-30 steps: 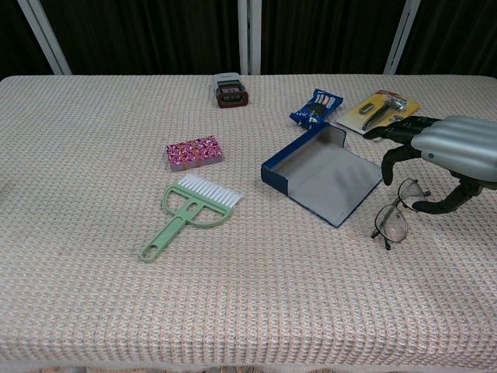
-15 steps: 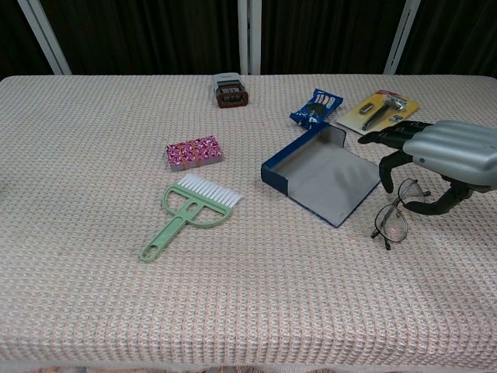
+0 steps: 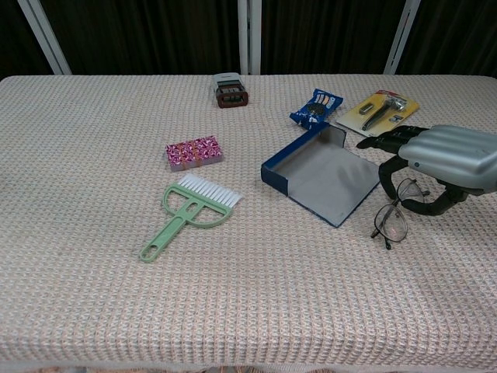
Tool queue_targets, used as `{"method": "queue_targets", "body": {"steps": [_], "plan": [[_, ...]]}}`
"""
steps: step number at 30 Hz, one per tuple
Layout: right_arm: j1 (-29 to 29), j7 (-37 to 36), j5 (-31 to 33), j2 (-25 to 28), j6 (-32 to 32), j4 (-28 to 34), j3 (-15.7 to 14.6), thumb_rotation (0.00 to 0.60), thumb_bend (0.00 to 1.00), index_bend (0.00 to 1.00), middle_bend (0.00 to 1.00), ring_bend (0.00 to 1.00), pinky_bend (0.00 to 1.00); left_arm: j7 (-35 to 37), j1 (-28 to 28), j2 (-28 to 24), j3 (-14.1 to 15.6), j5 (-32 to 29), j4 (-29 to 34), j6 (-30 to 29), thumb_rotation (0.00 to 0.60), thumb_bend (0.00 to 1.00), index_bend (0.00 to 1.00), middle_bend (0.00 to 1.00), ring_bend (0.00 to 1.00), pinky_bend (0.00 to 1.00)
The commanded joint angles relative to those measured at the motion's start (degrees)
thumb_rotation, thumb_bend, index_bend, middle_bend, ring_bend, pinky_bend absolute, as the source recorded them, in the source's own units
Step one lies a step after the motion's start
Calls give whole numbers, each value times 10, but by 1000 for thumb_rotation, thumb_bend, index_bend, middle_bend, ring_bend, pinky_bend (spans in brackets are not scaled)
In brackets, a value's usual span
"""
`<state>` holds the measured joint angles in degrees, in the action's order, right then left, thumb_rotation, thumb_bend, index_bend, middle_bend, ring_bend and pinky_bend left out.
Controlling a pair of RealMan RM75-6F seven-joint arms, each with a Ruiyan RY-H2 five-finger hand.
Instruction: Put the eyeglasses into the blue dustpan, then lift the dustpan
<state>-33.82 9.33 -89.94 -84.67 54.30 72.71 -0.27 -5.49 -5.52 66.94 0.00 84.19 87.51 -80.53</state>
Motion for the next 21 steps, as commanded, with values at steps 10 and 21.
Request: {"method": "queue_targets", "body": {"steps": [10,21], "plan": [[-1,1,3,-10,5,-7,-4,600,358,610,0,0,0,7,0,2,2,-4,-7,6,600,70,63,61,80,236],[0,-12,0,-13,20,-12,-6,600,430,759,0,0,0,13,0,3,3,-5,-10,11,600,70,63,61,80,236]]}}
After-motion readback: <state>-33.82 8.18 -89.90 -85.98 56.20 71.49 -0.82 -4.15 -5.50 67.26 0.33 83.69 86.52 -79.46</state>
